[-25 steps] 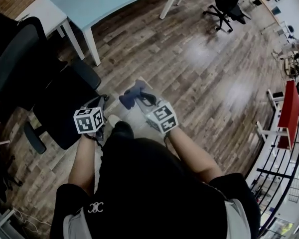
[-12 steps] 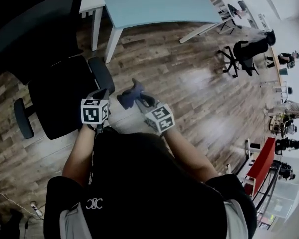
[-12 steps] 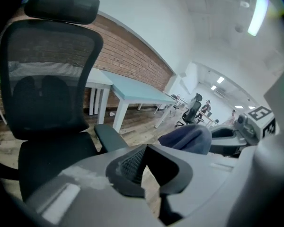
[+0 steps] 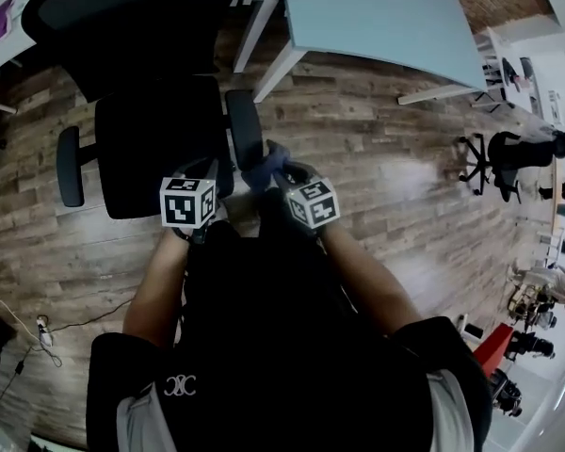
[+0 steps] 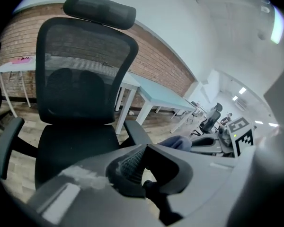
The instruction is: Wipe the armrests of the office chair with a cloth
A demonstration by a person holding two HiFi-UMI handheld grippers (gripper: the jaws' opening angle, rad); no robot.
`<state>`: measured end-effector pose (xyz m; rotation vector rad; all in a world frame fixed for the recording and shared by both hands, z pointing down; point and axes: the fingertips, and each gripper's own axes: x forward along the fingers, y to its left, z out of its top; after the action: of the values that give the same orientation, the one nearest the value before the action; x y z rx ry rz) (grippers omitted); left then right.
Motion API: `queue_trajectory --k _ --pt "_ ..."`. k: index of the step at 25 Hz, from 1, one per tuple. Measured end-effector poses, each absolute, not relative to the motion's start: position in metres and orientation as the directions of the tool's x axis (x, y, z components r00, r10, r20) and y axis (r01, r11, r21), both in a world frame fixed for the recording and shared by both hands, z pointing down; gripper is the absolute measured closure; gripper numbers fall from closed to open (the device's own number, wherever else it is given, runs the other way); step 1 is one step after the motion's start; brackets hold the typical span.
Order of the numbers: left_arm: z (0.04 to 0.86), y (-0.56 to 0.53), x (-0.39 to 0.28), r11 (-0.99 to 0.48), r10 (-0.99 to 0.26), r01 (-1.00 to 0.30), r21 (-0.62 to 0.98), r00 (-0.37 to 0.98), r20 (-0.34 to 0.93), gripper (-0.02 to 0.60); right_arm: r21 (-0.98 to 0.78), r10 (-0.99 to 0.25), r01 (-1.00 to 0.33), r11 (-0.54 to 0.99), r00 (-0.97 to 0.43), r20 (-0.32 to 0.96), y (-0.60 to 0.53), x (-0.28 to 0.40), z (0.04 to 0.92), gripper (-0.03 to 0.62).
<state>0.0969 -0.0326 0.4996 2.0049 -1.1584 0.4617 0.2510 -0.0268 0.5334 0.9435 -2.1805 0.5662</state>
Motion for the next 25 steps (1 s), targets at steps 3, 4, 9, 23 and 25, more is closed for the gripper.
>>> queue_trajectory --k 3,4,9,23,25 --pt "0.502 -0.031 0.088 -0.242 -0.596 -0.866 0.438 0.489 0.637 0.575 -0.090 -0.415 -0.711 0.697 -0.503 0.758 -0.031 0.255 0.545 0.525" --pt "0.501 -0.030 0.088 -0.222 -0.601 -0.869 0.442 0.479 0.639 0.575 -0.082 -0.398 -0.693 0.717 -0.502 0.768 -0.032 0.257 0.548 0.525" --pt "0.494 -0.029 0.095 -0.173 -0.619 -0.895 0.411 0.424 0.661 0.575 -0.113 -0.287 -0.611 0.783 -0.516 0.807 -0.037 0.266 0.572 0.525" --pt "0.496 -0.012 0.092 0.100 -0.605 -0.925 0.368 0.237 0.760 0.575 -0.248 0.016 -0.309 0.918 -0.596 0.803 -0.046 0.199 0.617 0.525" --pt "0.498 -0.007 0.093 0.124 -0.600 -0.925 0.359 0.218 0.770 0.575 -0.248 0.033 -0.280 0.927 -0.600 0.799 -0.051 0.189 0.619 0.525"
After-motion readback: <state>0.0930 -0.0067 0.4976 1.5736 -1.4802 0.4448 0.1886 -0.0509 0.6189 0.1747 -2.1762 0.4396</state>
